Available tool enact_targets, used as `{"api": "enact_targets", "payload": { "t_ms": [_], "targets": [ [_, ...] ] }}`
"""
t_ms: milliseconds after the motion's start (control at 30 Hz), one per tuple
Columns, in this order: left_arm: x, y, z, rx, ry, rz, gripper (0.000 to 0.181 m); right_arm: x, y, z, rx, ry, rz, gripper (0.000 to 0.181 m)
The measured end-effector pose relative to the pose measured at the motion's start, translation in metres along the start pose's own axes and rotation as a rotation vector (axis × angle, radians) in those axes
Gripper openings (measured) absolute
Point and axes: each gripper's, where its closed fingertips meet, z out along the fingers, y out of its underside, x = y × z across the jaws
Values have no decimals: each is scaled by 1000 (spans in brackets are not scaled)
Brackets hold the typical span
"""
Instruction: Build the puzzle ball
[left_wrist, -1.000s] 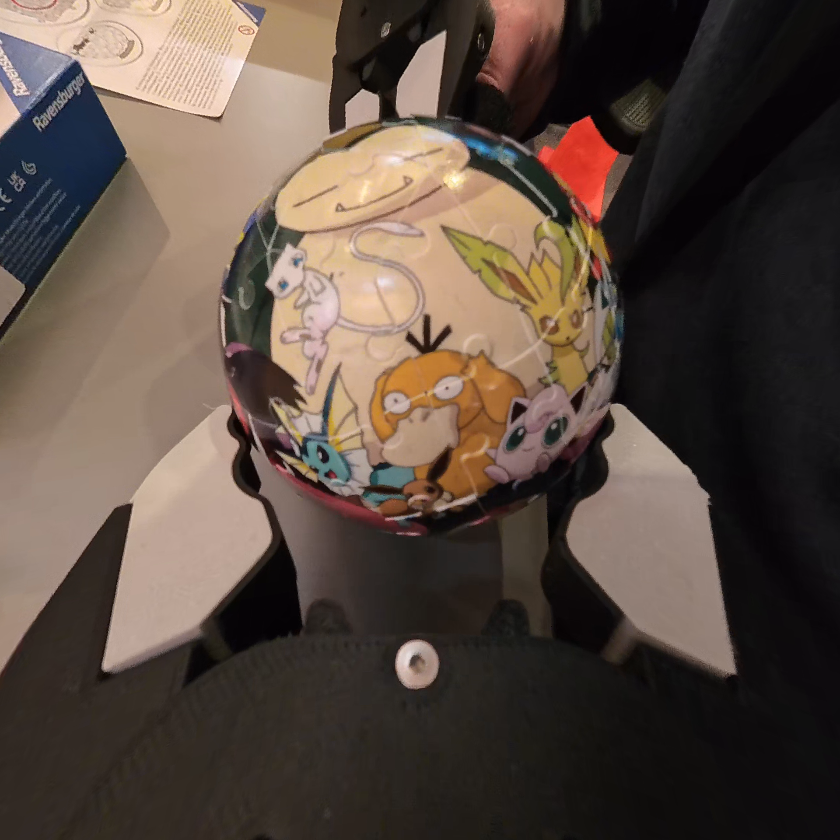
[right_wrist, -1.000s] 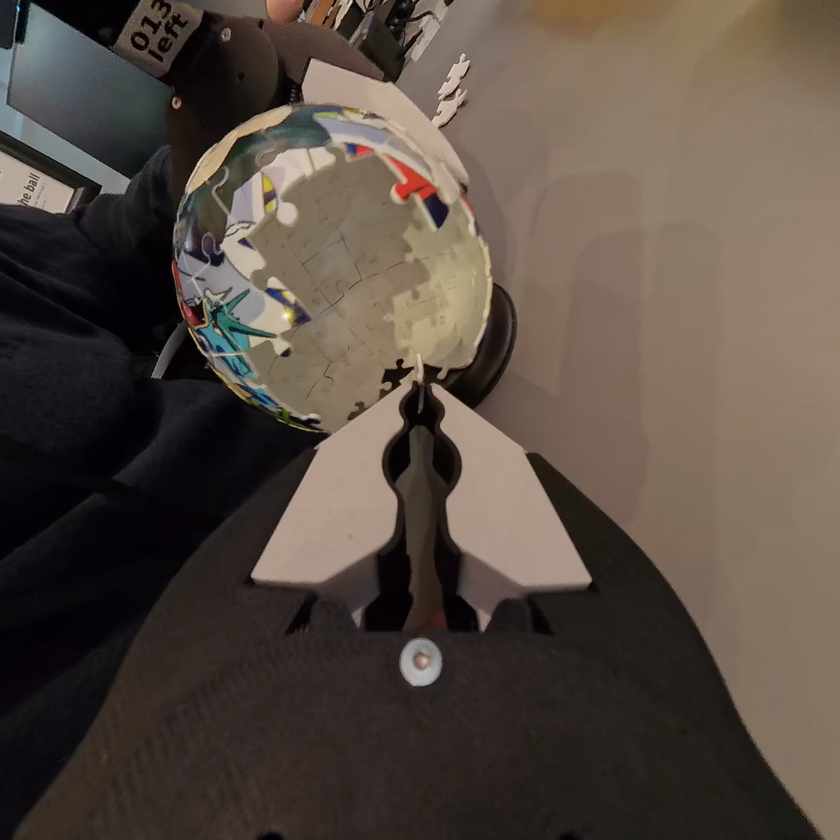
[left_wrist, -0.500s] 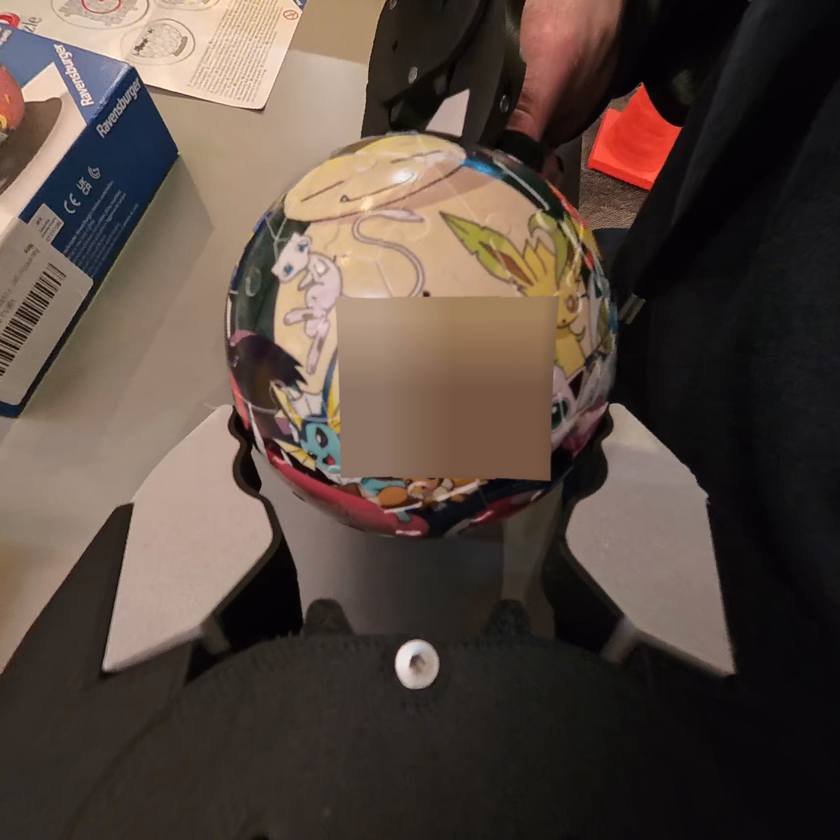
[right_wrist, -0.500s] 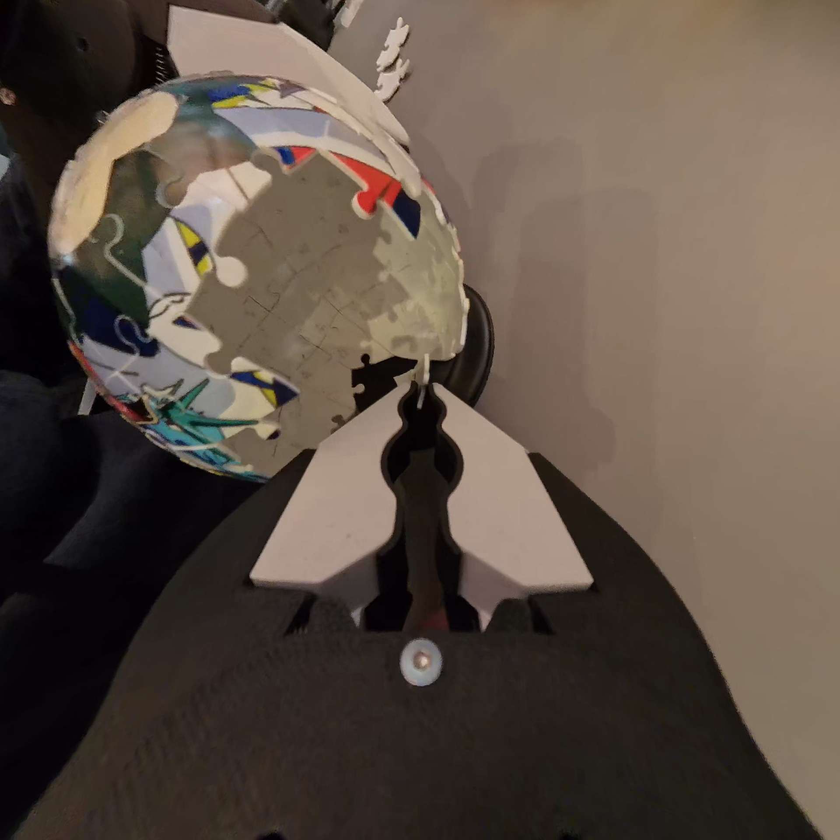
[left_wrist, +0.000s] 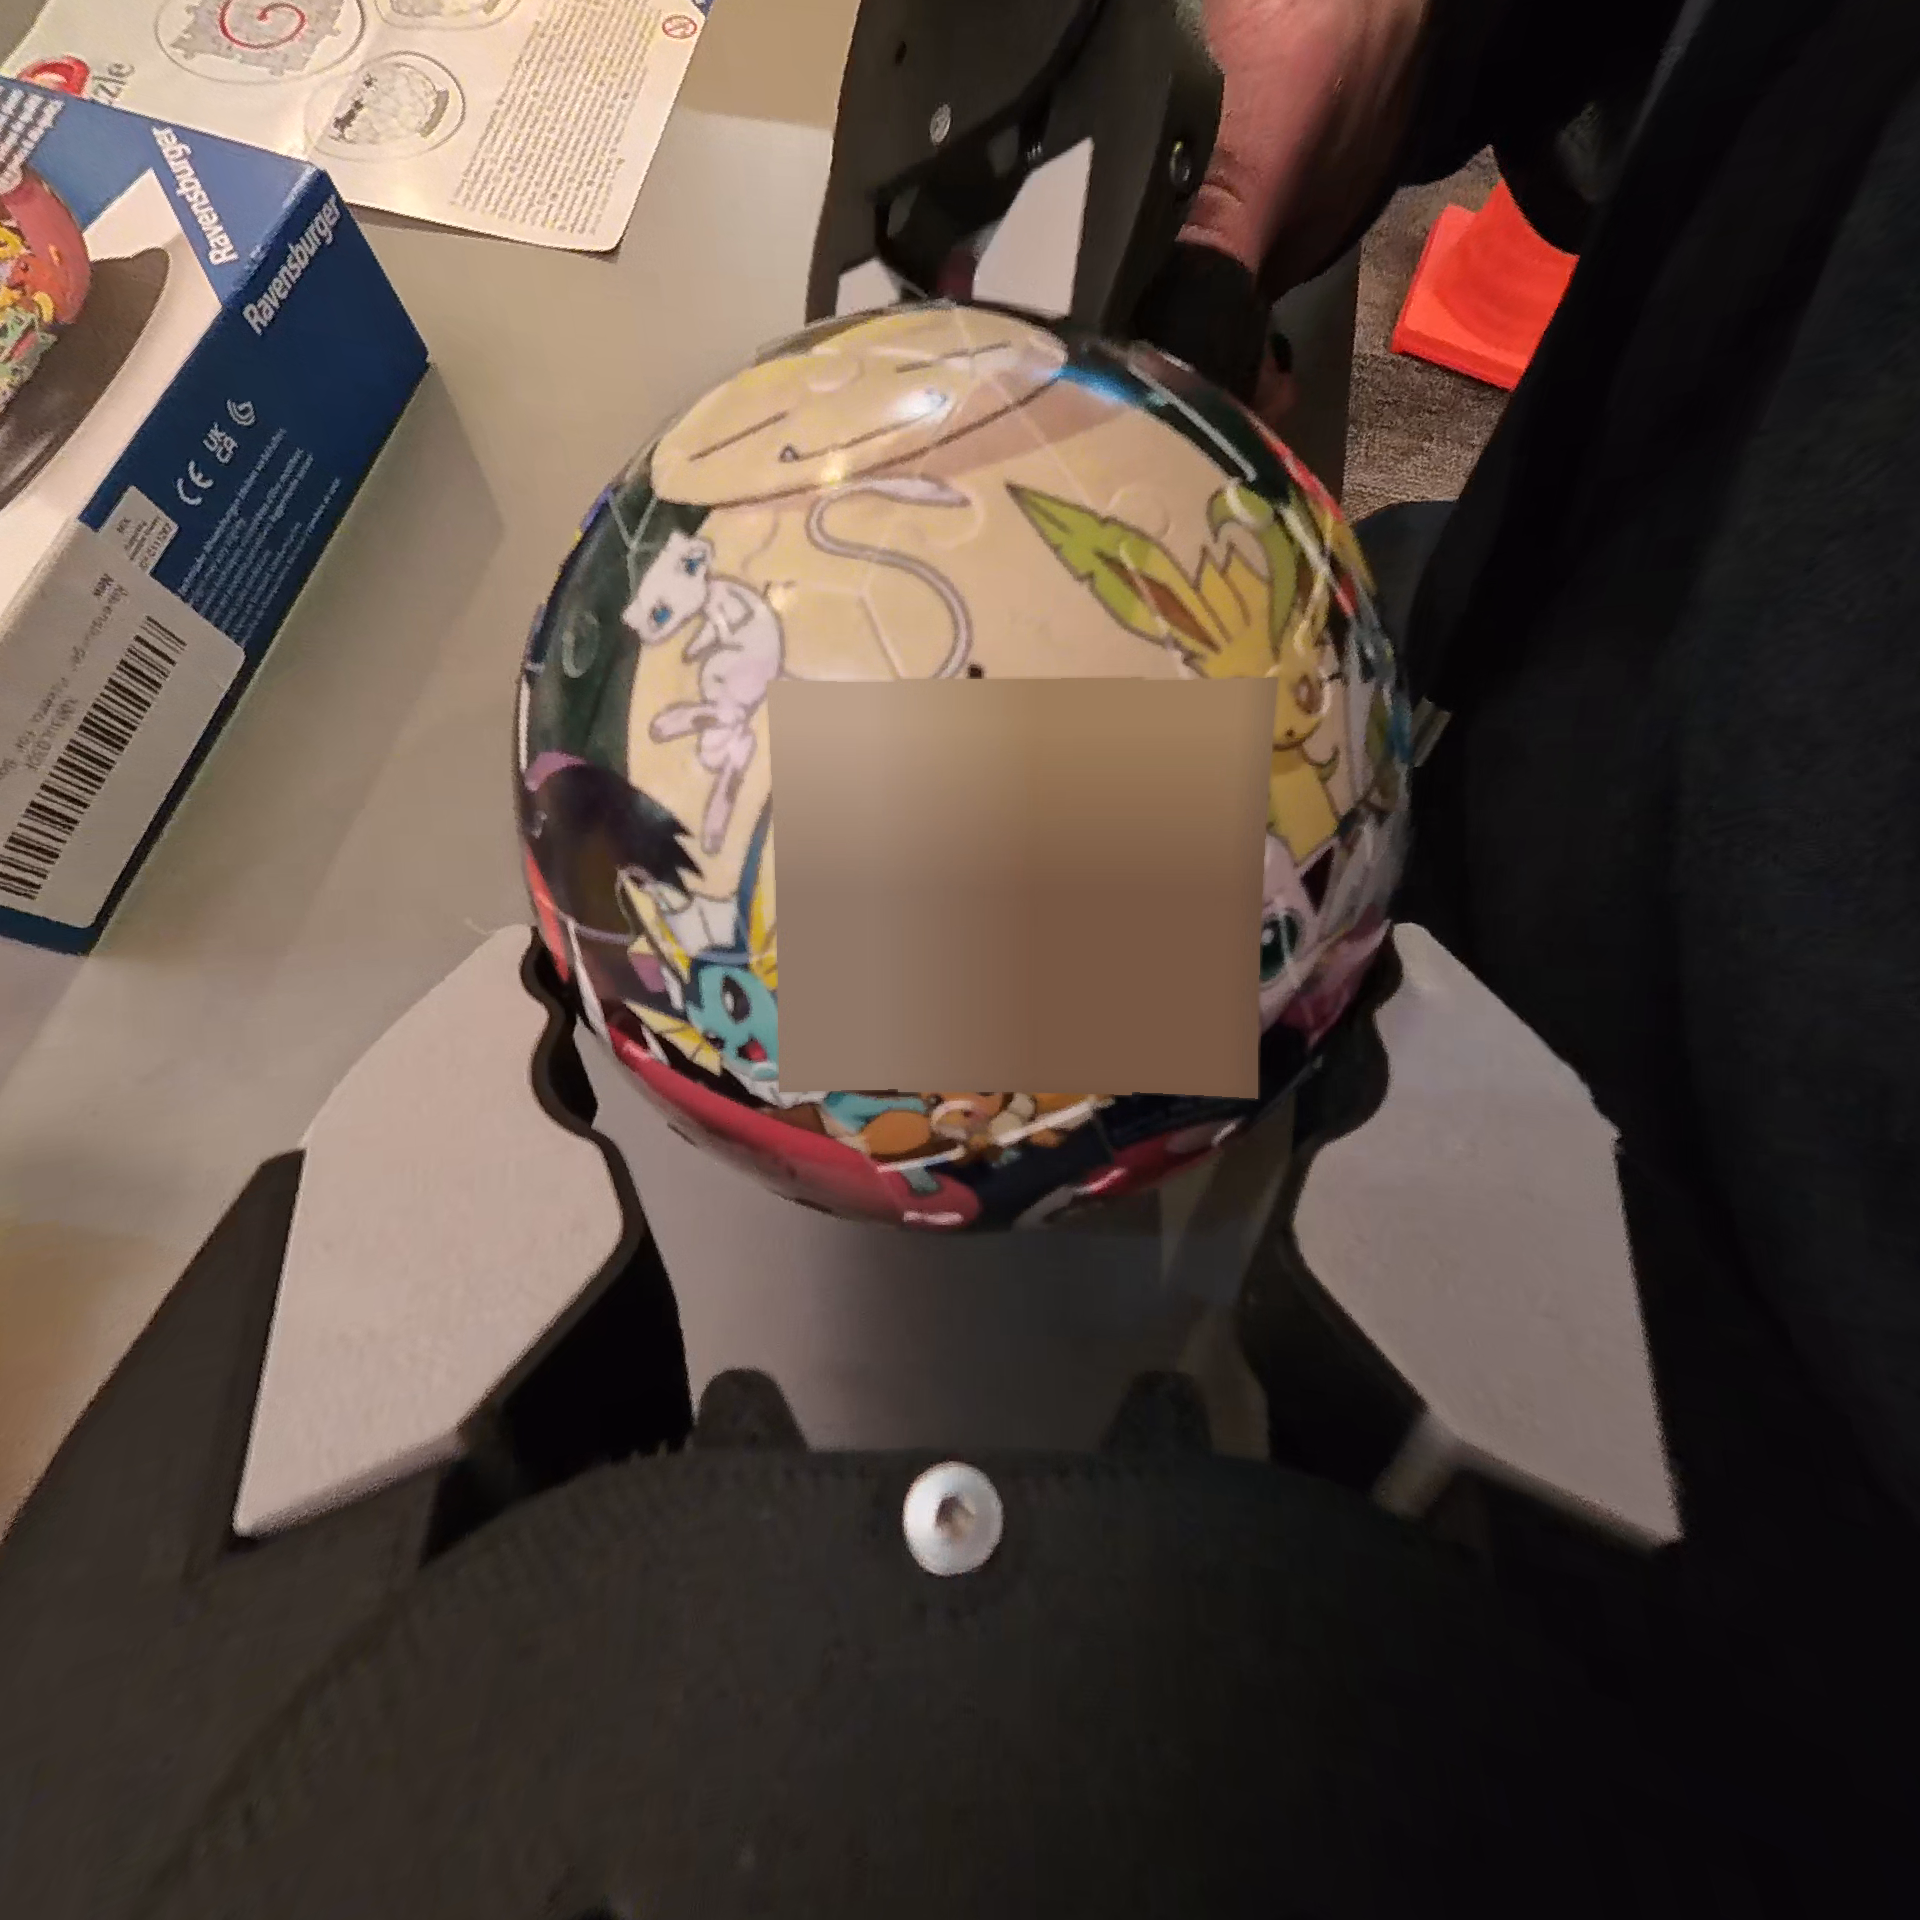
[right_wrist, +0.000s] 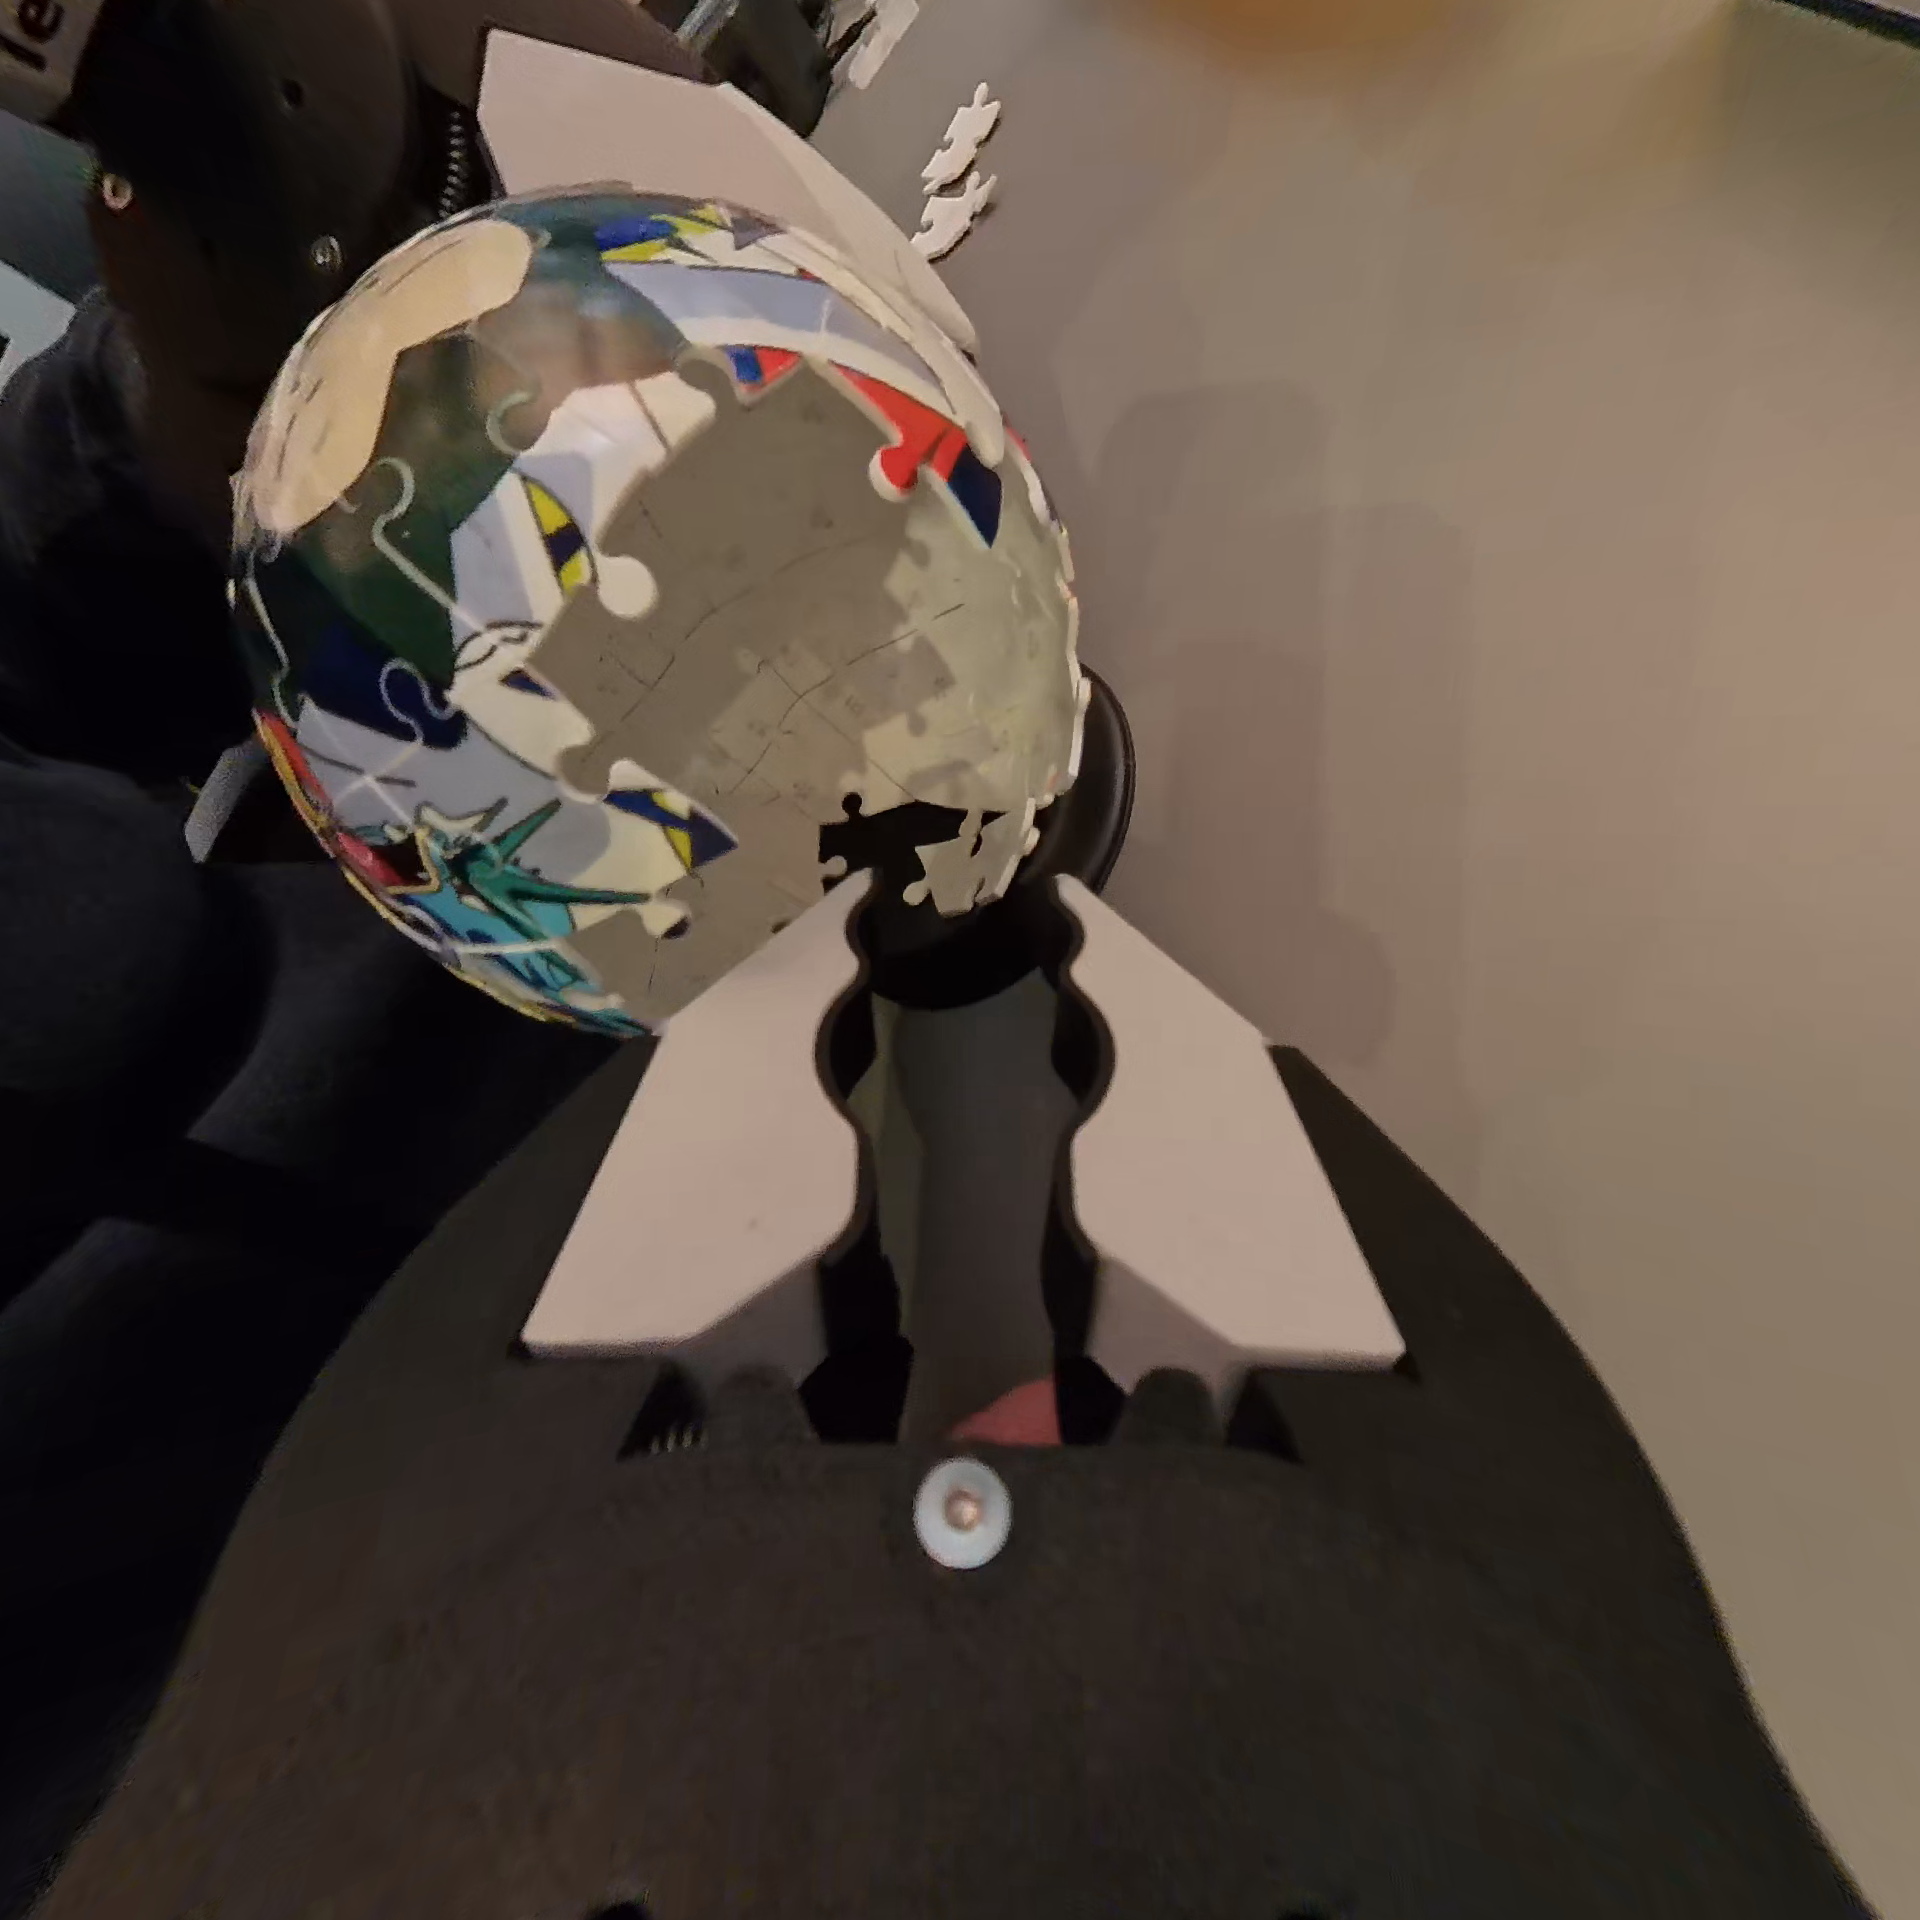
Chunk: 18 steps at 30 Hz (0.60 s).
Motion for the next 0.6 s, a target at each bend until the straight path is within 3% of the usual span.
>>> {"api": "enact_targets", "payload": {
  "t_ms": [267,367,600],
  "targets": [
    [0,-1,1,-6,-10,10,137,7,0,8,-69,63,-144,18],
    [1,-1,0,-11,-19,16,137,11,2,12,-105,75,-128,3],
    [2,-1,-1,-4,-32,16,137,7,-1,12,-99,44,-149,0]
  ]
}}
